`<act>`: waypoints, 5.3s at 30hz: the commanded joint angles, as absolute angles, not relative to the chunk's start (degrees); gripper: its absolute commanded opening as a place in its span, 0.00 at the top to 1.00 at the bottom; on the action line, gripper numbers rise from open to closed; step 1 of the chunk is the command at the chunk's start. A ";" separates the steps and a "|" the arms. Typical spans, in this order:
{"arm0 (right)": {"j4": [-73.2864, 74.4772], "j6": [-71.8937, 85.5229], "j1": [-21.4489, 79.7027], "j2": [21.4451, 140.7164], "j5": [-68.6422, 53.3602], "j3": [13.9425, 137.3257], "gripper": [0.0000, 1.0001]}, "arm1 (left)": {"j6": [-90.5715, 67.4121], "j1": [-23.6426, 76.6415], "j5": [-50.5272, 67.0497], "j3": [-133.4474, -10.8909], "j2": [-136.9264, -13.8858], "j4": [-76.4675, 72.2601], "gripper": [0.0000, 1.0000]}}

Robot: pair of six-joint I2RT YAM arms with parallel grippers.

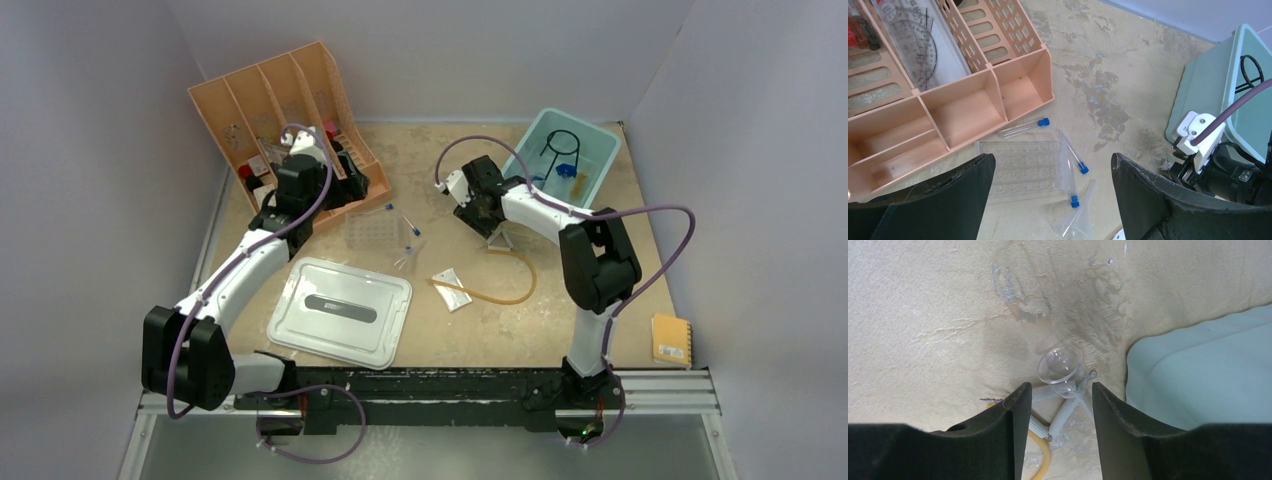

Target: Organize the chemistry lab equipment

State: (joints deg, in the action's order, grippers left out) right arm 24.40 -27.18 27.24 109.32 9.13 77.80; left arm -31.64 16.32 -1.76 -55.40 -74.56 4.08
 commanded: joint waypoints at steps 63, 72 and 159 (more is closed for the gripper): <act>32.63 -18.28 24.00 120.41 -9.34 93.21 0.31 | -29.53 16.53 -2.29 -56.46 -73.24 3.38 0.14; 29.17 -20.08 24.17 122.02 -6.06 92.69 0.64 | -30.28 16.53 -1.06 -56.56 -74.29 2.57 0.14; 22.57 24.95 0.32 114.30 29.52 90.42 0.70 | -27.51 16.55 -3.61 -59.18 -73.99 6.68 0.14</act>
State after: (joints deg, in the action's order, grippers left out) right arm 23.64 24.62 0.58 116.62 27.57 88.16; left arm -28.82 16.32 -2.98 -56.58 -74.00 8.36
